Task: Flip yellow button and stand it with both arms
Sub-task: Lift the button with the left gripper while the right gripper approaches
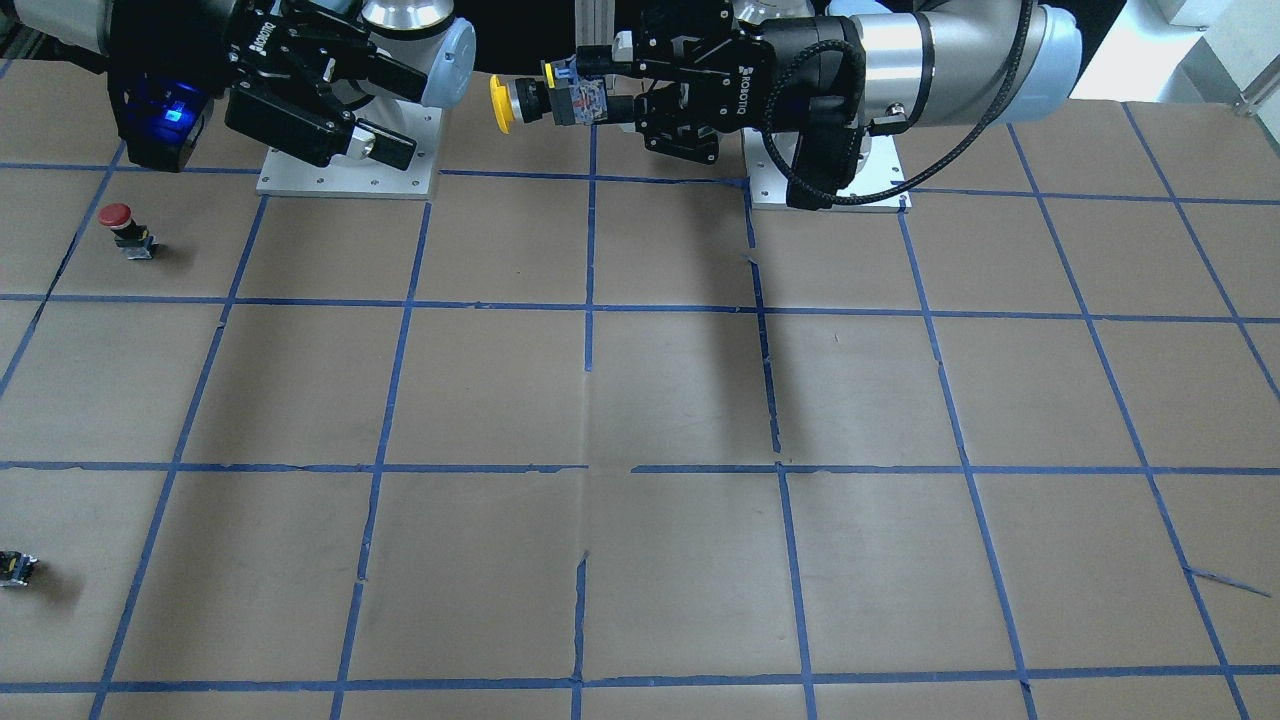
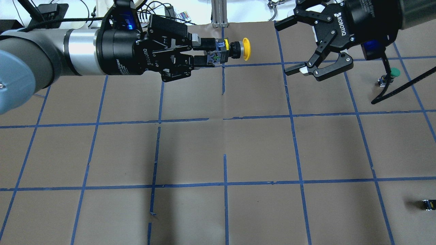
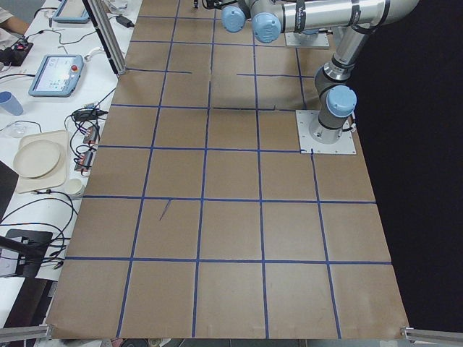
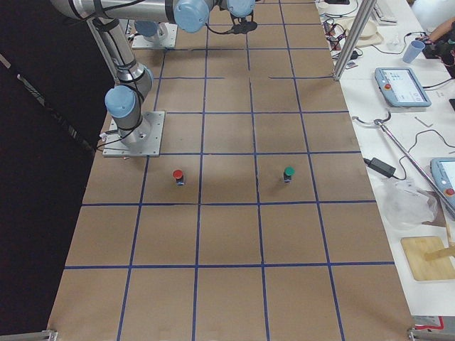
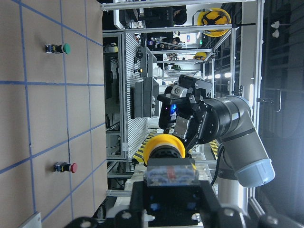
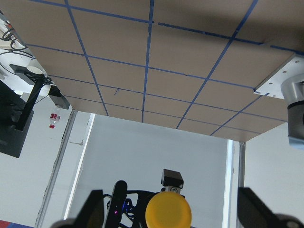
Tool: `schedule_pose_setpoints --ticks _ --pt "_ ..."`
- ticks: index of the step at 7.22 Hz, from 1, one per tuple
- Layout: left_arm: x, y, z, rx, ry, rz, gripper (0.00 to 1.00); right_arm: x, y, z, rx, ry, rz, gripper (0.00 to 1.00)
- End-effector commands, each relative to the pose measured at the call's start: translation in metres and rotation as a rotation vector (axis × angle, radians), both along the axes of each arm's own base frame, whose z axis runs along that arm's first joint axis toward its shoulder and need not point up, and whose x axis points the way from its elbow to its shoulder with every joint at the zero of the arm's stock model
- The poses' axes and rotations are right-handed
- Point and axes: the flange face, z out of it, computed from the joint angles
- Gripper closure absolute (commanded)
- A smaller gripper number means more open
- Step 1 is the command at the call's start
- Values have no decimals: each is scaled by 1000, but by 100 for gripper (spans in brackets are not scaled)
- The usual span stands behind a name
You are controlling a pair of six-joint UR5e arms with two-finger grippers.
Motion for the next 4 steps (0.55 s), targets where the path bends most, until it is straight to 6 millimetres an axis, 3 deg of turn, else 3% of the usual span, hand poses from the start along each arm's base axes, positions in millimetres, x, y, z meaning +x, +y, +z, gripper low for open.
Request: schedule_pose_setpoints --ticks 1,4 --pt "-9 -1 5 -21 31 1 99 10 7 7 18 -39 -16 1" --pt "-9 -1 9 -44 30 -1 99 19 20 22 -6 -53 -12 1"
